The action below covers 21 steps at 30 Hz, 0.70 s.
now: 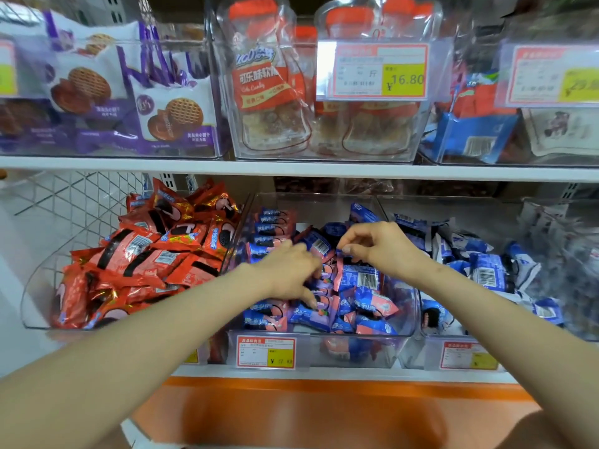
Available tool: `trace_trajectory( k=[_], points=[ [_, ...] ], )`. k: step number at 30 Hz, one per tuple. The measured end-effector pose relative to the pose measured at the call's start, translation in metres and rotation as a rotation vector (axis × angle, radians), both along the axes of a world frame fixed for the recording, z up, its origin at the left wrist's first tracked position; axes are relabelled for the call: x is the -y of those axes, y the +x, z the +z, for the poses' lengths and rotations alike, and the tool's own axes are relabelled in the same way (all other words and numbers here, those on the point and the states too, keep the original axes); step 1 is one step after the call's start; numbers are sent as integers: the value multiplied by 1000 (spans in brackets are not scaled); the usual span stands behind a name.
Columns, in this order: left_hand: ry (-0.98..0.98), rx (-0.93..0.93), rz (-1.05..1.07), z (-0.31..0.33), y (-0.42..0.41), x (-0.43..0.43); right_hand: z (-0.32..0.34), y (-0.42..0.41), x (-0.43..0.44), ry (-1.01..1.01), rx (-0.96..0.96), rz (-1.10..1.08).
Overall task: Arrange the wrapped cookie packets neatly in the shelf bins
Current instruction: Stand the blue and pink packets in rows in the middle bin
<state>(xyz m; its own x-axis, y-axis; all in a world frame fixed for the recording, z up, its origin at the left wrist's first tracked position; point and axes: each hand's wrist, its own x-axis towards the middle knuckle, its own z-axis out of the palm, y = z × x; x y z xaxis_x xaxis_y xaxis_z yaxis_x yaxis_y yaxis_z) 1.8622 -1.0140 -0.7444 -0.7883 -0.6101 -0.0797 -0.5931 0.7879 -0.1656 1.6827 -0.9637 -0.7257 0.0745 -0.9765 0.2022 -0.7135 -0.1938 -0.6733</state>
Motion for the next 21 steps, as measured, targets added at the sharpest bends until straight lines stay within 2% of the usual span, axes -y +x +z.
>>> trace_trajectory(
  k=[3,8,13,17,19,21],
  points=[
    [70,95,9,-18,-6,-1,-1,-2,0,-5,-4,-4],
    [161,25,30,-23,-9,5,-2,-3,-1,-12,-17,-8],
    [225,-228,82,7,3,12,-1,-5,1,-13,67,-24],
    [467,-558,141,46,27,13,0,-5,0,-4,128,-24],
    [506,-535,146,56,41,13,0,-5,1,0,127,-22],
    [386,-345,160,54,53,12,-1,-5,2,9,116,-21]
  ],
)
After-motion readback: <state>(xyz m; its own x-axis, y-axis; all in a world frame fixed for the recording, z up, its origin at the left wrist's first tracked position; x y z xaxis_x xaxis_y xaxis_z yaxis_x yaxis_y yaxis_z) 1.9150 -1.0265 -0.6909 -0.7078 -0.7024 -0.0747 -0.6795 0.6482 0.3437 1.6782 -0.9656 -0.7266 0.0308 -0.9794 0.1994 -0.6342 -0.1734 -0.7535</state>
